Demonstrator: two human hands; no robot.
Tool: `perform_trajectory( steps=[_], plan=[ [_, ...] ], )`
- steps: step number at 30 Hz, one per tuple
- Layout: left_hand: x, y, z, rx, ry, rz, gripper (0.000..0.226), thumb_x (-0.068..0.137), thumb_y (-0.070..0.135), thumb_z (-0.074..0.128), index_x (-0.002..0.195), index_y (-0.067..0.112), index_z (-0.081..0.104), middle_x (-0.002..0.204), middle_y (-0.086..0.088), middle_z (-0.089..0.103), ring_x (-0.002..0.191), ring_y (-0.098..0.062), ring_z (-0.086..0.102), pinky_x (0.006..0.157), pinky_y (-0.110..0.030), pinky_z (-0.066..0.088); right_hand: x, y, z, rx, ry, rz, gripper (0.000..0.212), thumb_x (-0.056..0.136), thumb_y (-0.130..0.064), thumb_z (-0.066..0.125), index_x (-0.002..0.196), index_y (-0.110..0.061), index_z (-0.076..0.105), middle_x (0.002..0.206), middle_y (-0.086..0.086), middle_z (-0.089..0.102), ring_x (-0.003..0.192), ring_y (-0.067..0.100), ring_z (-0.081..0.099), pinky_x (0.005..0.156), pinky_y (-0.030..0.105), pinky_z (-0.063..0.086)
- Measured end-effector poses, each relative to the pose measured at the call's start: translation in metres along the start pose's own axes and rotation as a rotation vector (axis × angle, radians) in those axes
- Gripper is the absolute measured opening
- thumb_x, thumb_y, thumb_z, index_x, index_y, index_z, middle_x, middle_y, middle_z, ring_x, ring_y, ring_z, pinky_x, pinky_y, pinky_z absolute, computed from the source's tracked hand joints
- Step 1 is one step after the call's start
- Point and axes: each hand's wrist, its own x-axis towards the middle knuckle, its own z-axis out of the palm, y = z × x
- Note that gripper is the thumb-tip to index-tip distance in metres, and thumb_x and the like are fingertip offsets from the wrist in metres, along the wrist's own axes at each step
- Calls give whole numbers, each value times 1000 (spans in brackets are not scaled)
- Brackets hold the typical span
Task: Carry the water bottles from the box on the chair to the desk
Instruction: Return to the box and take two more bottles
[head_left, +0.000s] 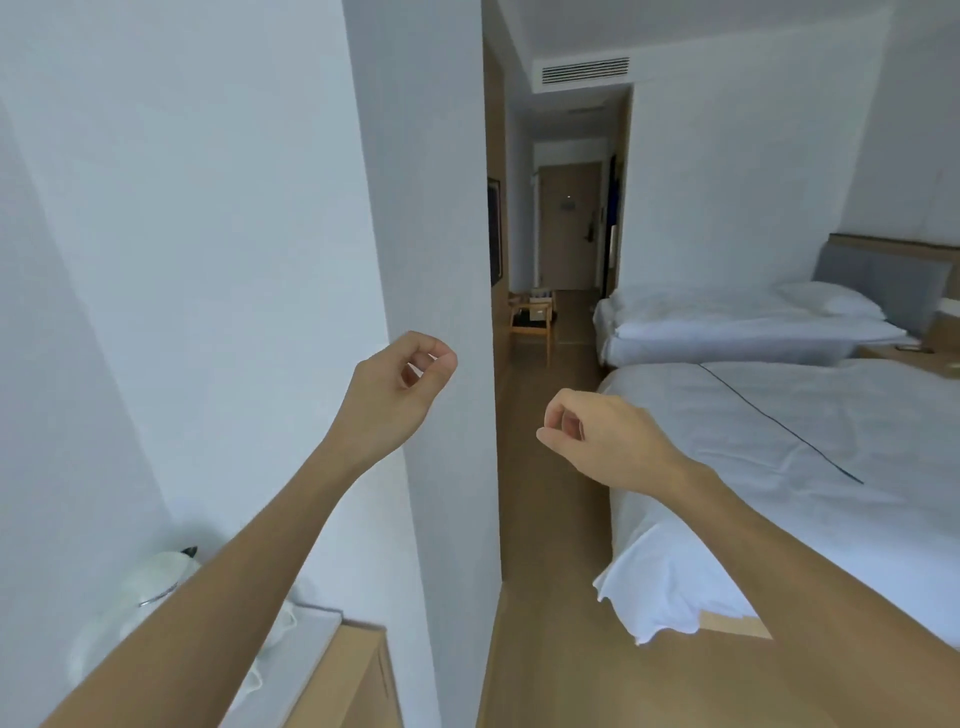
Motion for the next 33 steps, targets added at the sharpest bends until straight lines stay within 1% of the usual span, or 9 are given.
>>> perform_trajectory(
  steps=[2, 5, 9, 12, 17, 21, 26, 29, 33],
  plan=[
    [26, -6, 28, -6, -17, 18, 11, 92, 45, 56, 93, 37, 62, 83, 18, 61, 63, -6, 56, 60, -16, 43, 11, 26, -2, -32, 5, 36, 16, 91, -54, 52, 88, -39, 50, 76, -21, 55, 70, 3, 56, 62, 21, 45],
    [67, -18, 69, -7, -29, 42, 11, 94, 44, 55, 95, 36, 62, 87, 19, 62, 69, -7, 59, 62, -14, 43, 37, 62, -4, -68, 17, 66, 14, 92, -51, 52, 88, -38, 51, 79, -18, 57, 72, 1, 55, 58, 18, 35],
    [132, -39, 115, -33, -45, 78, 9, 94, 41, 55, 96, 35, 62, 88, 19, 61, 70, -5, 59, 58, -6, 42, 85, 110, -4, -107, 19, 103, 14, 93, -49, 51, 90, -36, 54, 83, -15, 60, 74, 2, 55, 62, 22, 40],
    [185, -53, 143, -36, -54, 96, 11, 95, 38, 55, 100, 31, 62, 90, 18, 61, 76, -6, 58, 59, -2, 41, 127, 147, -5, -144, 24, 141, 15, 92, -51, 50, 91, -37, 55, 82, -16, 59, 74, 2, 56, 63, 24, 42],
    [269, -76, 186, -84, -32, 77, 18, 96, 36, 53, 106, 24, 63, 98, 10, 63, 85, -10, 58, 68, -11, 41, 194, 209, 4, -151, 90, 181, 13, 89, -52, 51, 87, -40, 52, 75, -21, 56, 67, 1, 55, 63, 24, 46],
    [323, -102, 229, -91, -40, 91, 16, 96, 37, 53, 105, 28, 62, 97, 12, 62, 88, -10, 60, 71, -15, 46, 240, 264, 20, -166, 98, 212, 15, 89, -56, 49, 89, -41, 51, 79, -22, 55, 69, 0, 54, 67, 27, 50],
    [396, -136, 284, -43, -33, 105, 11, 96, 38, 53, 102, 32, 60, 93, 18, 60, 89, -5, 58, 74, -17, 51, 302, 335, 38, -152, 90, 207, 12, 90, -54, 50, 90, -42, 50, 80, -21, 55, 68, -1, 54, 60, 22, 41],
    [442, -154, 319, -25, -24, 114, 11, 96, 39, 53, 101, 32, 61, 92, 16, 61, 86, -8, 59, 72, -19, 50, 344, 379, 44, -113, 95, 183, 11, 90, -49, 53, 91, -38, 53, 80, -19, 57, 67, 1, 55, 58, 22, 43],
    [508, -173, 361, -5, -19, 96, 13, 96, 38, 53, 102, 31, 62, 90, 16, 60, 84, -8, 59, 73, -23, 50, 408, 437, 46, -95, 73, 147, 10, 92, -45, 54, 92, -35, 54, 83, -15, 60, 67, -1, 54, 54, 19, 35]
  ],
)
